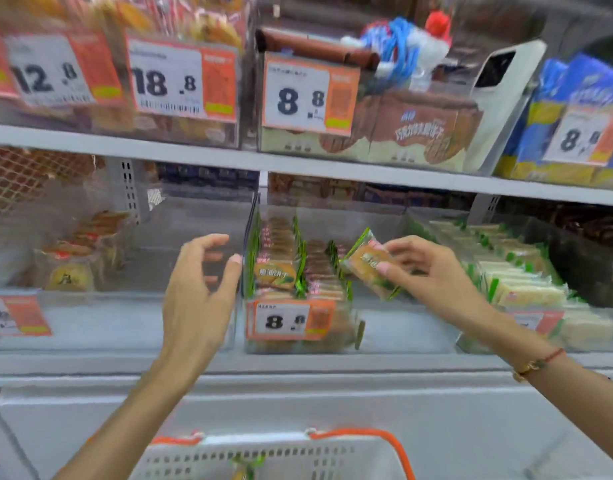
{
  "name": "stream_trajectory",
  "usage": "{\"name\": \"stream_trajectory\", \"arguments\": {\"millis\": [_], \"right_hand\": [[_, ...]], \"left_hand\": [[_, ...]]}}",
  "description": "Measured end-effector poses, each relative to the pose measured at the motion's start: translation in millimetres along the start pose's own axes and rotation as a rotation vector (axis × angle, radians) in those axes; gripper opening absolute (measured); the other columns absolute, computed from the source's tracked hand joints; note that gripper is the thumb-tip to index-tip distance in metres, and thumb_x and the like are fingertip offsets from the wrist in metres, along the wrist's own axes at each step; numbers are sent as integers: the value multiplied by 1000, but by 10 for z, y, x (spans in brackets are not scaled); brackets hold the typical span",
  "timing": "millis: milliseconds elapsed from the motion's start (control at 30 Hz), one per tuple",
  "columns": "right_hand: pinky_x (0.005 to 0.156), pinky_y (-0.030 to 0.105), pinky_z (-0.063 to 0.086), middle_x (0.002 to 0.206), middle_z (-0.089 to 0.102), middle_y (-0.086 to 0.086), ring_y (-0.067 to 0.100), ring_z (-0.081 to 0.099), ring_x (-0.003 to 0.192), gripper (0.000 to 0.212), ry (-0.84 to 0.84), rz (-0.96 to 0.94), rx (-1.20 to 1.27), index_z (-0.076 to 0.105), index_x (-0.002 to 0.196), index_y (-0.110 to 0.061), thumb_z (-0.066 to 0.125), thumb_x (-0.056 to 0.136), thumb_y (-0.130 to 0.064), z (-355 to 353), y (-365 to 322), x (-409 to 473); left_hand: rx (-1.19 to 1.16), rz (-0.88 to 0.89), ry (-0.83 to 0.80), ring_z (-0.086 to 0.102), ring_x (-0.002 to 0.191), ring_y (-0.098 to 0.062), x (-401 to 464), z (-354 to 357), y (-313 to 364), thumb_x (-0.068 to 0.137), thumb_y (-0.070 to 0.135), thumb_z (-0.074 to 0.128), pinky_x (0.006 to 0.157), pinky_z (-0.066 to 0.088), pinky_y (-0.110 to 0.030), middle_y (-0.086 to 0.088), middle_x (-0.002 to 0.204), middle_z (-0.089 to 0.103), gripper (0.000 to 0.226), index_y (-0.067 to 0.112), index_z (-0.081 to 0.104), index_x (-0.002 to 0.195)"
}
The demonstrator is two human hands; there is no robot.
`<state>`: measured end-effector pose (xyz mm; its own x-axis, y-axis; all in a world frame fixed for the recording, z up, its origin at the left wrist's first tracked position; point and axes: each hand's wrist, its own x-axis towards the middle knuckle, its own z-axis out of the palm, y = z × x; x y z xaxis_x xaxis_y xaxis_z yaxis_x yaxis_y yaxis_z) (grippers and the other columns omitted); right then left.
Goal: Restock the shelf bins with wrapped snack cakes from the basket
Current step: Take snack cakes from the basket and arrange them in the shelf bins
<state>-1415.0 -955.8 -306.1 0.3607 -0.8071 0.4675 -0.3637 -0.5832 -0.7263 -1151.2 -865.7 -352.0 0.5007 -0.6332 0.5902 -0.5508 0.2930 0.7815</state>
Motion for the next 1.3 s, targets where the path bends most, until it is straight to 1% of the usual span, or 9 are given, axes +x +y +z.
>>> {"name": "stream_trajectory", "arguments": {"millis": [100, 233, 367, 467, 667, 767, 867, 1167, 1300], "right_hand": [[74, 24, 51, 86, 69, -3, 0, 62, 70, 16, 15, 52, -199, 63, 91, -26, 74, 82, -18, -112, 261, 476], [83, 38, 54, 99, 70, 1, 21, 66, 91, 10, -190, 159, -525, 65, 96, -23, 68, 87, -21, -69, 720, 1021], [82, 24, 46, 108, 56, -6, 17, 57, 100, 15, -392, 193, -666, 63, 105, -22, 65, 90, -18, 169, 987, 1354], [88, 23, 49, 106, 62, -5, 16, 62, 102, 21, -454, 221, -637, 66, 108, -18, 67, 87, -14, 322, 1105, 1443], [84, 29, 52, 93, 68, -7, 15, 65, 90, 15, -266, 240, -507, 68, 89, -22, 77, 79, -16, 317, 1295, 1348], [79, 28, 48, 103, 61, -9, 16, 59, 96, 11, -214, 160, -723, 70, 94, -33, 71, 85, -29, 332, 1250, 1302], [79, 29, 45, 115, 61, -5, 23, 59, 104, 15, -177, 61, -849, 67, 104, -30, 65, 89, -28, 410, 1208, 1290], [86, 33, 44, 120, 58, -2, 23, 49, 114, 23, -249, 75, -823, 64, 108, -28, 69, 86, -27, 447, 1299, 1281], [90, 30, 43, 120, 55, -2, 21, 48, 115, 41, -261, 153, -726, 62, 113, -30, 79, 76, -34, 454, 1322, 1295]], "left_hand": [[85, -82, -117, 54, 93, -4, 254, 161, -13, 97, 37, 48, 77, 35, -23, 12, 121, 52, 32, 31, 46, 128], [282, -119, -159, 48, 84, -3, 306, 285, -30, 97, 47, 35, 79, 29, -29, 24, 114, 47, 37, 38, 40, 133], [348, -74, -129, 49, 74, 2, 252, 311, -23, 92, 55, 26, 71, 33, -31, 44, 92, 38, 37, 49, 37, 127], [337, -103, -140, 47, 73, 10, 260, 312, -9, 86, 60, 21, 70, 33, -32, 47, 91, 34, 41, 54, 35, 123], [344, -101, -124, 45, 74, 16, 265, 312, -18, 89, 58, 23, 67, 27, -30, 48, 90, 33, 39, 54, 36, 125], [346, -111, -111, 43, 71, 17, 270, 317, -25, 89, 57, 24, 69, 27, -29, 48, 91, 33, 39, 53, 38, 124], [353, -104, -112, 43, 71, 18, 260, 328, -25, 89, 57, 24, 69, 28, -29, 48, 92, 33, 39, 52, 39, 125], [364, -76, -100, 44, 71, 16, 245, 329, -76, 91, 55, 27, 69, 29, -29, 42, 97, 38, 37, 51, 39, 126], [379, -76, -72, 52, 75, 3, 240, 348, -98, 93, 52, 31, 68, 30, -29, 36, 104, 45, 34, 49, 40, 126]]}}
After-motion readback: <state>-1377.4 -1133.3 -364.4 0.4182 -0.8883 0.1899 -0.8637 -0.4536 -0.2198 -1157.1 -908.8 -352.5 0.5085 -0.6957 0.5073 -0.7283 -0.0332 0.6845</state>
